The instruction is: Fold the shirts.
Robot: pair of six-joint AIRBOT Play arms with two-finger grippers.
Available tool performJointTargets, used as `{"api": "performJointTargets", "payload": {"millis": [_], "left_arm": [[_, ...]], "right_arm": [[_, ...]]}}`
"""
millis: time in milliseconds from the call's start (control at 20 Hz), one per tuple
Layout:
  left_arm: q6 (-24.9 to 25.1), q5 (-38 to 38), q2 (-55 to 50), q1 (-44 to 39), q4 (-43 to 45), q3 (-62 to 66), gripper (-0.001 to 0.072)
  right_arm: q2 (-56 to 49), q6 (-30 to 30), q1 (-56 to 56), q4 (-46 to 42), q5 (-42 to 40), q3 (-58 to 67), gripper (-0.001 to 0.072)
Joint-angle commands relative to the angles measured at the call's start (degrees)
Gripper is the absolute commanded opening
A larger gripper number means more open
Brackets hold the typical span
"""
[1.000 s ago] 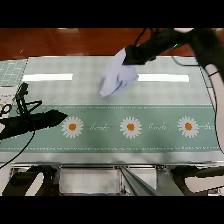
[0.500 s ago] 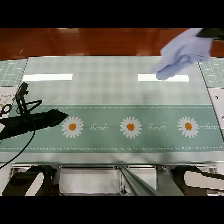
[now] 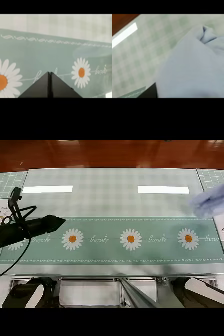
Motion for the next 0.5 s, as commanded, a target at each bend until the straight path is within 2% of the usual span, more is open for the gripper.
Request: {"api": "performJointTargets", "payload": {"millis": [0,200,450], "left_arm": [[0.9,3.6,0.0,0.0,0.1,1.5,0.0018],[2.1,5.6,-0.2,0.0,0.3,1.6,0.0018],[2.1,6.9,-2.1,0.0,0.7,1.6,0.0018]], "right_arm": [[3.7,0.6,-9.7,-3.1,3.4,-9.6,0.0034],[7.9,1.4,-17.7,-12.1,4.9,-19.6,0.0037],[11.5,3.1,-19.1,-37.6,7.4,-29.9,0.0037]]}}
